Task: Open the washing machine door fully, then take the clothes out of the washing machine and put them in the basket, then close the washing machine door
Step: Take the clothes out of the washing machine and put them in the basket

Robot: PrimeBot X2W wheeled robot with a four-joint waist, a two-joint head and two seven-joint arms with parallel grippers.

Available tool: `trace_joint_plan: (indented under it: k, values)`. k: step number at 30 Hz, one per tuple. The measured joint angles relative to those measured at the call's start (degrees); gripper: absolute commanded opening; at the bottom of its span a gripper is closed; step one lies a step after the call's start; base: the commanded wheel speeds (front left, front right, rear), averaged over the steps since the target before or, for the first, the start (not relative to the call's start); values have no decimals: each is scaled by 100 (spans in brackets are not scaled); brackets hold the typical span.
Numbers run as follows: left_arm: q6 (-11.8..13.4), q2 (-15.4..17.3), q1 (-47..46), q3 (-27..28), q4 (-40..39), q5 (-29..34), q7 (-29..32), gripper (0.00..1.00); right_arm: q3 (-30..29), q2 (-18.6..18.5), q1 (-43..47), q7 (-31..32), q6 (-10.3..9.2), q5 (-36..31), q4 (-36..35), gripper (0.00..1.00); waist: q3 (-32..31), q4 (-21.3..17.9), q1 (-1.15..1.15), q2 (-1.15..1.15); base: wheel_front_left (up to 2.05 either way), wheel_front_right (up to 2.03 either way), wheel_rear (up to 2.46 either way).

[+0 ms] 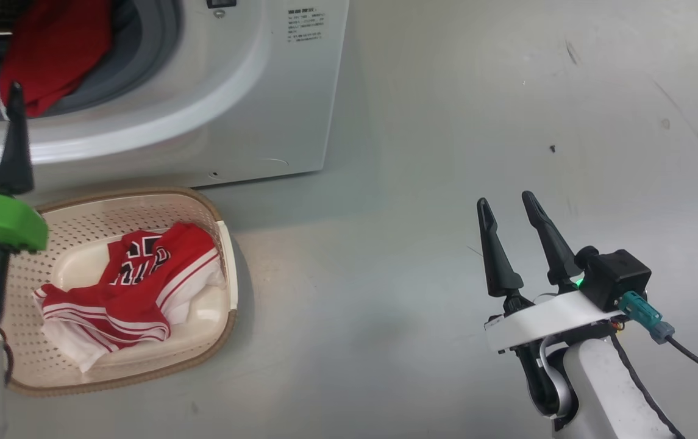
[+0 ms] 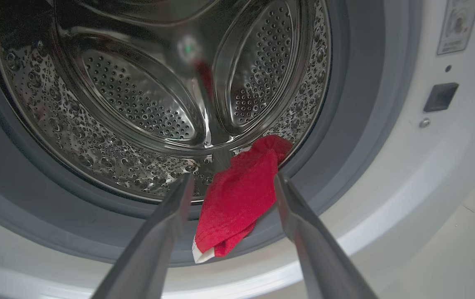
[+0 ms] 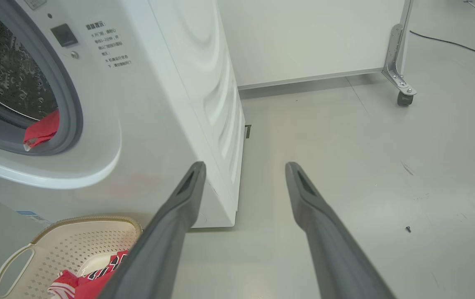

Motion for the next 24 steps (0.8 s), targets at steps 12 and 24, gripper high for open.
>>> trace_joint_plan:
  k: [12,24]
  values:
    - [-9,662,-1350,103,786,-160,1365,100,277,0,-377,0,-10,211,-69,100,623,-626,0,0,0,0,0]
    - [-5,1082,-2158,182,1629,-102,2171,100,499,5,-467,0,-109,457,-91,100,913,-1207,0,0,0,0,0]
